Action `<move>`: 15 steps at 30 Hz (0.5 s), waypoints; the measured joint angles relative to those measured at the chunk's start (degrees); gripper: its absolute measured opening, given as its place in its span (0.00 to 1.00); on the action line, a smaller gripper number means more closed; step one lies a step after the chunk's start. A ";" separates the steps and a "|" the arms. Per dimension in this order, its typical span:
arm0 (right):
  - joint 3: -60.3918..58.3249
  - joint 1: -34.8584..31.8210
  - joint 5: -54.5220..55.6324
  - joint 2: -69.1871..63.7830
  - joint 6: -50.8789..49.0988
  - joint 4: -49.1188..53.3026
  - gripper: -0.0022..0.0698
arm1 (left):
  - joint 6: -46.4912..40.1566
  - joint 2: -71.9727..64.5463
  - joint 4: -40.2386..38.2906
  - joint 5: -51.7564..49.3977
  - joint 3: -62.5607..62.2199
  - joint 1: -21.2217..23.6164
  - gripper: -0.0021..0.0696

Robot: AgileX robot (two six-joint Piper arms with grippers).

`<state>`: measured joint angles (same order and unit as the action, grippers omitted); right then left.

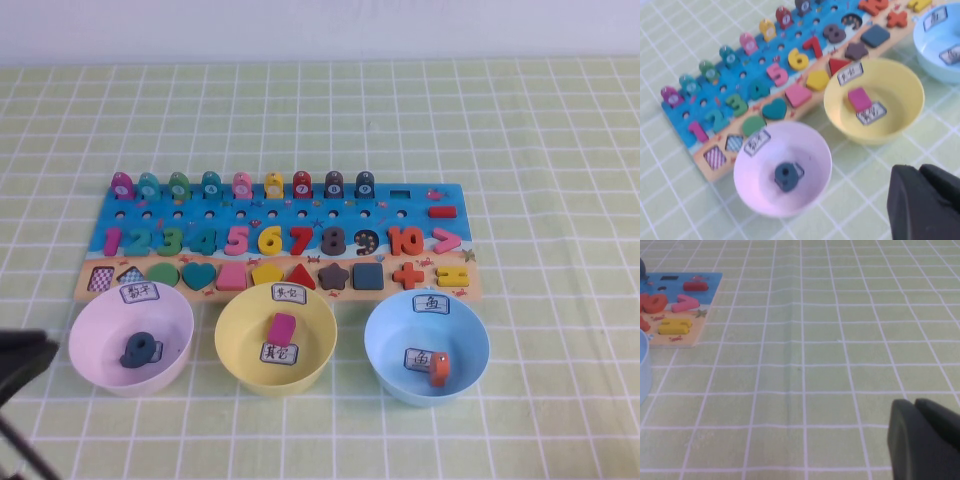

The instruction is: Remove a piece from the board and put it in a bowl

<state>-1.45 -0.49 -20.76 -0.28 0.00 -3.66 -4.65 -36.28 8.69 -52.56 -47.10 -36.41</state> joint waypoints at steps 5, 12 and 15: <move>0.00 0.00 0.00 0.00 0.00 0.00 0.01 | 0.00 1.89 1.34 -5.45 0.34 0.00 0.03; 0.00 0.00 0.00 0.00 0.00 0.00 0.01 | 1.00 2.01 4.28 -10.06 0.86 0.00 0.02; 0.00 0.00 0.00 0.00 0.00 0.00 0.01 | 3.41 3.14 5.11 -7.83 3.46 0.00 0.02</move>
<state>-1.45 -0.49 -20.76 -0.28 0.00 -3.66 -1.24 -33.14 13.79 -60.39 -43.65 -36.41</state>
